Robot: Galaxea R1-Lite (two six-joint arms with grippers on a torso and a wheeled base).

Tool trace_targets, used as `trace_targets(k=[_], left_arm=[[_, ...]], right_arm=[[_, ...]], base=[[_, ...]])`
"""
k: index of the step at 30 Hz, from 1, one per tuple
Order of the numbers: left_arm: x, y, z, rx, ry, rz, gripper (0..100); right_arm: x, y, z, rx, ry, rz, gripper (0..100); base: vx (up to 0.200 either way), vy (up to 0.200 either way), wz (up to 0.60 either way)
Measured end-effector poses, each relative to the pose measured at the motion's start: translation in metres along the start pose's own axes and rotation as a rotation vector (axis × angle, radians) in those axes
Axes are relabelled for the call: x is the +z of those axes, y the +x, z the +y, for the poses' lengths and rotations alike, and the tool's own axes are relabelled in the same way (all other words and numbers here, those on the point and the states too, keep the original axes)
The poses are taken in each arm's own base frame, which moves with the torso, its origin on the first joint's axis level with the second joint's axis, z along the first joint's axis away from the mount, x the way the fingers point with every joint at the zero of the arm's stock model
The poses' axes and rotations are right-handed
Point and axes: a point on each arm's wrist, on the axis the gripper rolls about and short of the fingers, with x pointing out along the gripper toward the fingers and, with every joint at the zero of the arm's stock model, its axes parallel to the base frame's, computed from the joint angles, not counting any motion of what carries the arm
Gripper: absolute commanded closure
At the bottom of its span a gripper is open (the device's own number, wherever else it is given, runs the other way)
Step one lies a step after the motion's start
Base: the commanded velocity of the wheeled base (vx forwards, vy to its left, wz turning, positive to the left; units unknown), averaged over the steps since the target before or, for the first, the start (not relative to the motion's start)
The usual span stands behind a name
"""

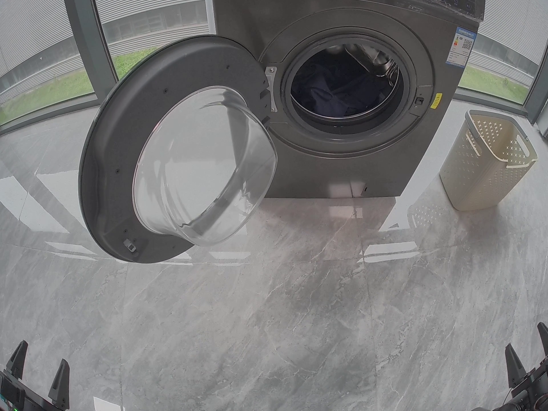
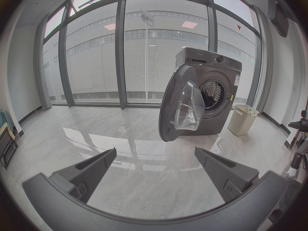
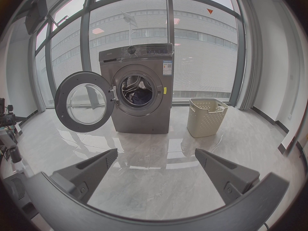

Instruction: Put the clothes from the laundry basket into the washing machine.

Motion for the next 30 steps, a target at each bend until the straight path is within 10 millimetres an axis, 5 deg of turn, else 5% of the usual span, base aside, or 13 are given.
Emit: trace_targets(k=[6, 26, 30], left_arm=[[0.000, 0.000, 0.000, -0.001, 0.002, 0.000, 0], [0.001, 0.000, -0.001, -0.016, 0.066, -0.010, 0], [0.021, -0.004, -0.002, -0.036, 0.035, -0.086, 0]], right_arm=[[0.000, 0.000, 0.000, 0.000, 0.001, 0.000, 0], [0.000, 0.000, 0.000, -0.001, 0.005, 0.002, 0], [0.000, 0.000, 0.000, -0.001, 0.004, 0.002, 0]], base=[[0.000, 0.200, 0.00], [0.000, 0.000, 0.00], [0.000, 0.000, 0.00]])
